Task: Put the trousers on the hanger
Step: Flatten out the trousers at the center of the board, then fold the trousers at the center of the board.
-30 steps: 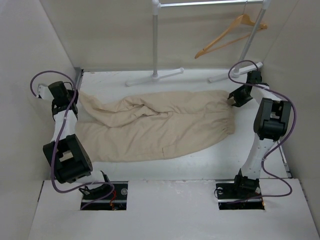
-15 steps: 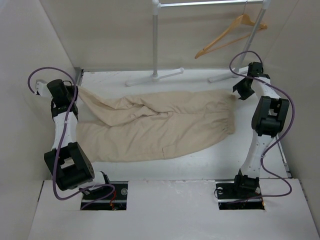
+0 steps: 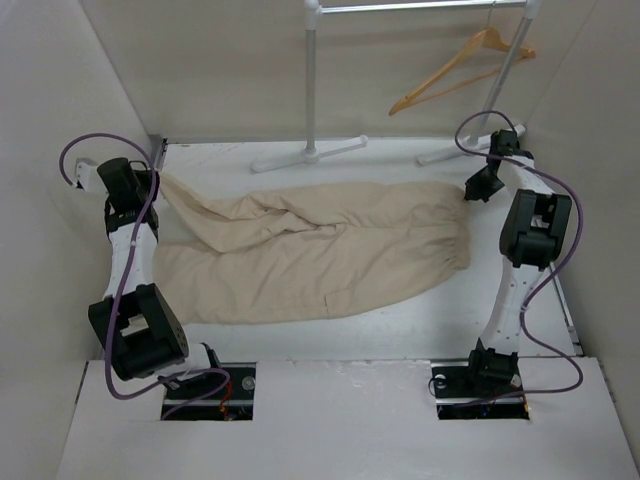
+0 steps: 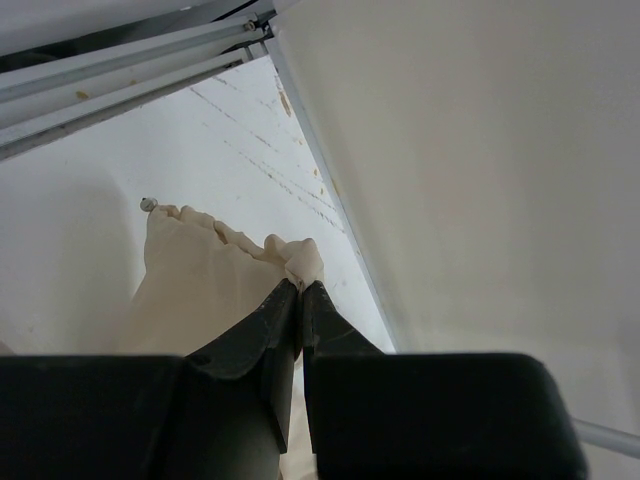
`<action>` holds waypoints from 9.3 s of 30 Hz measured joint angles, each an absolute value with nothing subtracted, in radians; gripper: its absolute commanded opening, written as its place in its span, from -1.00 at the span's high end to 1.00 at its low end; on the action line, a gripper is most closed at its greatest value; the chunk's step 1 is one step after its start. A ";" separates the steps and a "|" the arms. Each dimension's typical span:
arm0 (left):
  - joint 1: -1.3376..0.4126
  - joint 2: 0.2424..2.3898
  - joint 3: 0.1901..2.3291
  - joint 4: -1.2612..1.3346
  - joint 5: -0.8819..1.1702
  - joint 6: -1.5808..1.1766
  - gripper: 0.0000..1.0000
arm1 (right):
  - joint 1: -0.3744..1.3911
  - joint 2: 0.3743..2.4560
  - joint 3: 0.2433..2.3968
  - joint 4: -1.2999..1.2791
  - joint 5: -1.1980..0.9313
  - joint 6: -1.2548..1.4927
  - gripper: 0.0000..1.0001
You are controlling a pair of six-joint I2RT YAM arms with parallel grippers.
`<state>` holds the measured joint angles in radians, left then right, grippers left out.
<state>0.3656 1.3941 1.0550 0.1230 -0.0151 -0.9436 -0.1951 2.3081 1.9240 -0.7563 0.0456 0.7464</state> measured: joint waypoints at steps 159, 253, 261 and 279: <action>-0.291 0.876 0.614 -0.253 -0.385 -0.959 0.24 | -0.332 1.231 0.575 -0.376 -0.008 0.841 0.15; 0.547 1.163 1.131 -0.636 -0.332 -1.030 0.98 | -0.400 1.281 0.719 -0.395 0.005 1.009 1.00; 0.403 1.463 1.367 -0.672 -0.398 -0.973 0.98 | -0.399 1.276 0.843 -0.503 0.059 0.983 1.00; 0.265 2.021 2.047 -0.675 -0.413 -0.883 0.99 | -0.304 1.750 1.506 -0.647 0.067 0.936 0.98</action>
<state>0.2646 2.0209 2.0472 -0.6750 -0.4133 -0.8825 -0.3038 1.7500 1.5063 -0.6468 0.0673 0.9356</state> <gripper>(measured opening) 0.013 0.024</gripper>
